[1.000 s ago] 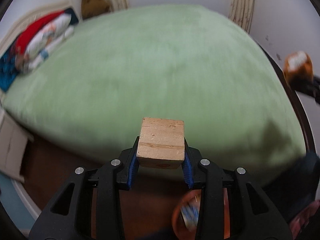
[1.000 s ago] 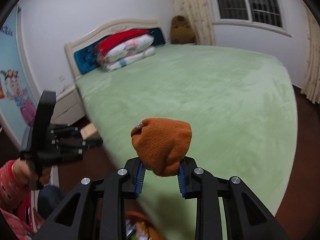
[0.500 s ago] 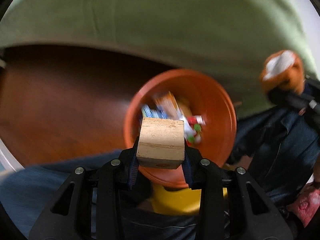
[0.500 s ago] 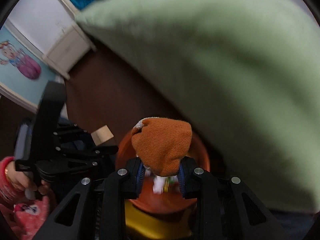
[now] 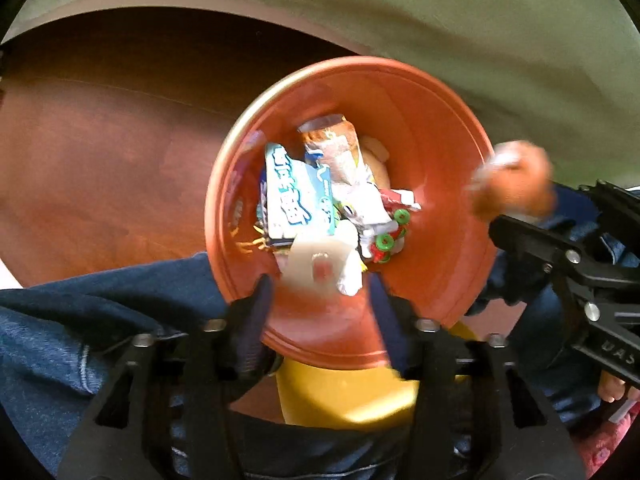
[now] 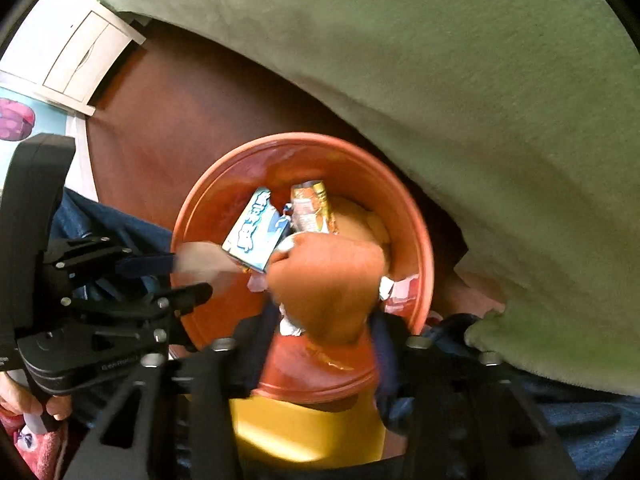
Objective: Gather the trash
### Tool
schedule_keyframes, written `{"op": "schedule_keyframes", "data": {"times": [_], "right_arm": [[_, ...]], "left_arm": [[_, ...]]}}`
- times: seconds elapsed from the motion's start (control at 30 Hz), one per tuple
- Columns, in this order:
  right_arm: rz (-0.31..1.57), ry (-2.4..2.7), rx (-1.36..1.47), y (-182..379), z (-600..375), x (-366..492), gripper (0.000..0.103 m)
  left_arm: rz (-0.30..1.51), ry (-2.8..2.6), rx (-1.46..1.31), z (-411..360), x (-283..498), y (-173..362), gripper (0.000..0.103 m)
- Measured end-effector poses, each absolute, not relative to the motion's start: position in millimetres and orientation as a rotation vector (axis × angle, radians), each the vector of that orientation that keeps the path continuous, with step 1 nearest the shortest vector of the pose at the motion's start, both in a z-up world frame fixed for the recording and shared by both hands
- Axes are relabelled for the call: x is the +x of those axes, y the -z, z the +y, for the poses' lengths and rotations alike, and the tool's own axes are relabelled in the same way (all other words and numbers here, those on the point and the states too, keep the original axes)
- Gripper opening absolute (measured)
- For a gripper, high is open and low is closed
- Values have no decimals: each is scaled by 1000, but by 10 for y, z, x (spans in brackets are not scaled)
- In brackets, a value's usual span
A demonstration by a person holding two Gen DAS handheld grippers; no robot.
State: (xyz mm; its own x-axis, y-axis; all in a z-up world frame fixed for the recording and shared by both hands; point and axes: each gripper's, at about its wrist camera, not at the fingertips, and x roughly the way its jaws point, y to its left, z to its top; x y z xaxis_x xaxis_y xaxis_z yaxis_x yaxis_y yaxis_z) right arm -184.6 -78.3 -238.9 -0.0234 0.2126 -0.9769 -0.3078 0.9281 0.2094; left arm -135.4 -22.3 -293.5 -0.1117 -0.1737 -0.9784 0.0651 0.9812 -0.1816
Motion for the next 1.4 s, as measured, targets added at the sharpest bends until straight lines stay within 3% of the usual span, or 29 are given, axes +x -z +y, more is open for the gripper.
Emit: {"op": "schedule_keyframes", "data": {"times": [0.03, 0.1, 0.23, 0.4, 0.63, 0.9, 1.4], "right_arm": [[1530, -405, -79, 2372, -795, -1835, 50], [1514, -383, -73, 2337, -933, -1833, 65], [1473, -380, -51, 2185, -980, -1807, 77], [1362, -383, -68, 1863, -981, -1825, 82], [1144, -370, -99, 1202, -999, -1762, 91], [881, -333, -75, 368, -1106, -1608, 96], [562, -290, -52, -619, -1202, -1626, 97]], "left_arm": [[1659, 184, -73, -228, -1362, 2946, 69], [1642, 165, -72, -171, -1354, 2883, 76], [1618, 135, -79, -108, -1307, 2798, 81], [1545, 110, -78, -48, -1263, 2541, 82], [1316, 52, -41, 63, -1064, 1768, 86], [998, -69, 51, 135, -923, 805, 91], [658, -146, 4, 210, -897, -366, 92]]}}
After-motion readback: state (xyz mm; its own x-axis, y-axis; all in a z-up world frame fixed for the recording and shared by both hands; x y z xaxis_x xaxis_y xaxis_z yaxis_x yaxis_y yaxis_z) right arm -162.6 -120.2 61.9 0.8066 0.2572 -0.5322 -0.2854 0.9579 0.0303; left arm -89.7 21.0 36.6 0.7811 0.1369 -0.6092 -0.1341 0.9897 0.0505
